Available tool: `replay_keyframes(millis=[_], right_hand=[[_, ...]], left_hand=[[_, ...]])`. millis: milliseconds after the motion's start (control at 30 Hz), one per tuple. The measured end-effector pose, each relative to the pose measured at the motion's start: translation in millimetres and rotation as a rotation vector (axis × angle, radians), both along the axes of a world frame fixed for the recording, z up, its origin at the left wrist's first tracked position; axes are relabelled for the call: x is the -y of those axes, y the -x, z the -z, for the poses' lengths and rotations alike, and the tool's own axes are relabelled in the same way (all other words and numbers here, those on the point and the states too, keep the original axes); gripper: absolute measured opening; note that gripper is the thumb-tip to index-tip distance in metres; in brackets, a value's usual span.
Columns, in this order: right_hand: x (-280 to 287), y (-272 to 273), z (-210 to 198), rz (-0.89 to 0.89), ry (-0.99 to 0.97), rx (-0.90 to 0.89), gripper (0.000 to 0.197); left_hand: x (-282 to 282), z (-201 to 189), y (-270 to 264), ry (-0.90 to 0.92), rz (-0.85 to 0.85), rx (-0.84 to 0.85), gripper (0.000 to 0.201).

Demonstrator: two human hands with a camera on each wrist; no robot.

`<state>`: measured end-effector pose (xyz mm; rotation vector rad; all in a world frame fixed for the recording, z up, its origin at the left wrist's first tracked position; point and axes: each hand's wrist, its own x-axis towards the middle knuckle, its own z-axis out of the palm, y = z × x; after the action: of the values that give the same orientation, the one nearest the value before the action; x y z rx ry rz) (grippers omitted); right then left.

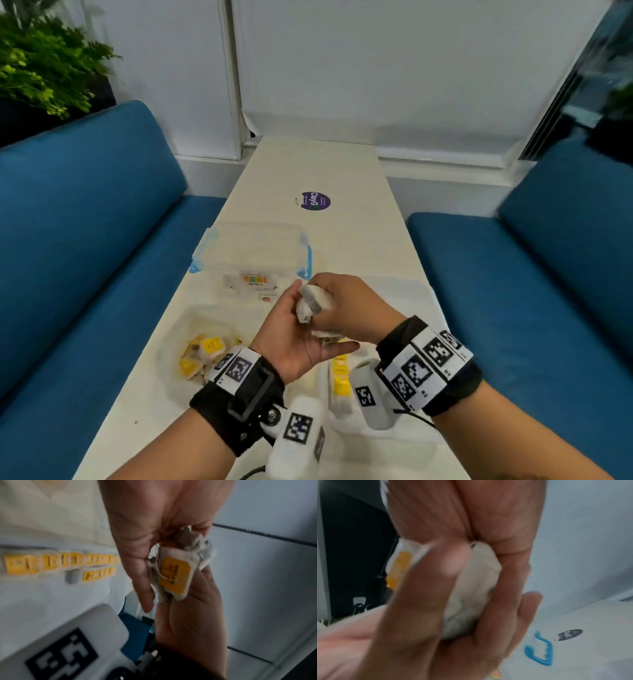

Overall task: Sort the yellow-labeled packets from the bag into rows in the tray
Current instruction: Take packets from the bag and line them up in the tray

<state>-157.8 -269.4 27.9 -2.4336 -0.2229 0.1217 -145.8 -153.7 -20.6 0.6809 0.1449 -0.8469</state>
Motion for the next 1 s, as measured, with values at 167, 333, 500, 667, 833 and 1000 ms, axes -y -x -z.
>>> replay_keyframes(millis=[167,333,500,667,833,1000], right_hand=[[26,11,19,0.071,0.233,-0.017,0.037],[54,23,20,0.180,0.024,0.017,0.071],[68,29,22,0.292,-0.119,0.063,0.037],[70,29,33,0.336,-0.115,0.035,0.028],[70,30,38,0.348,-0.151,0.018,0.025],[84,30,26,0.371,-0.472,0.015,0.030]], left_hand=[[35,7,1,-0.006,0.018,-0.068,0.038],[49,16,-1,-0.025,0.011,-0.093,0.036],[57,23,2,-0.035,0.014,-0.109,0.035],[64,27,4,-0.108,0.035,-0.070,0.035],[67,33,2,-0.196,0.000,-0.056,0.024],[66,35,1,-0.191,-0.005,-0.090,0.030]])
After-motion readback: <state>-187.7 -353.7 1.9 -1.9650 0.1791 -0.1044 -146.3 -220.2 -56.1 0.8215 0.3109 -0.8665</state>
